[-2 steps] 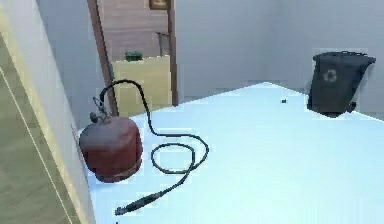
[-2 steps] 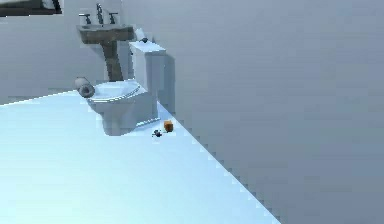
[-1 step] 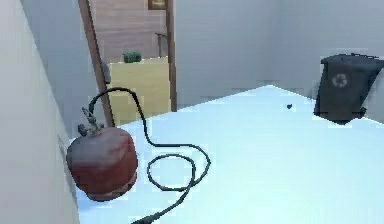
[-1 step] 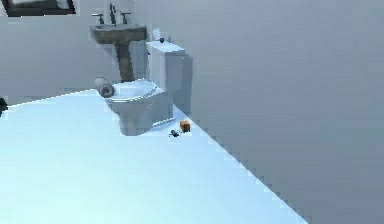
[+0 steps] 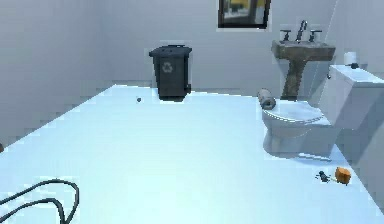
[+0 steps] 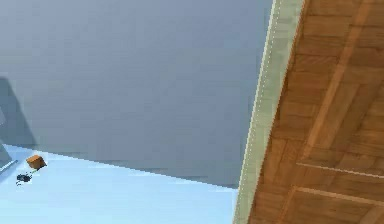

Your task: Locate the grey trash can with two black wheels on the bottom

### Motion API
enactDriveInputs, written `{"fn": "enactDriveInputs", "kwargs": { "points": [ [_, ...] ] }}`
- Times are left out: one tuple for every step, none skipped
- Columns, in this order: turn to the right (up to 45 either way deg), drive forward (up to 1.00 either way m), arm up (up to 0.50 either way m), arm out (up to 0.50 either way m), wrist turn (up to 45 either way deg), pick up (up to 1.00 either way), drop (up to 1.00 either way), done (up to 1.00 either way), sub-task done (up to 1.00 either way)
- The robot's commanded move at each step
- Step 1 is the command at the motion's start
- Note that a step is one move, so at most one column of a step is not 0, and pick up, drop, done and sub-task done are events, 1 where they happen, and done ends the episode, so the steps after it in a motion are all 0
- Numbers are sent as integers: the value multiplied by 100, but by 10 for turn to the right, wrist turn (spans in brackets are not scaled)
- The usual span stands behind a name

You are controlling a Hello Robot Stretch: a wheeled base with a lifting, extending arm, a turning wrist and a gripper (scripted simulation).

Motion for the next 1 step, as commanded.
{"fn": "enactDriveInputs", "kwargs": {
  "points": [
    [120, 0, 0, 0, 0, 0, 0, 0, 0]
  ]
}}
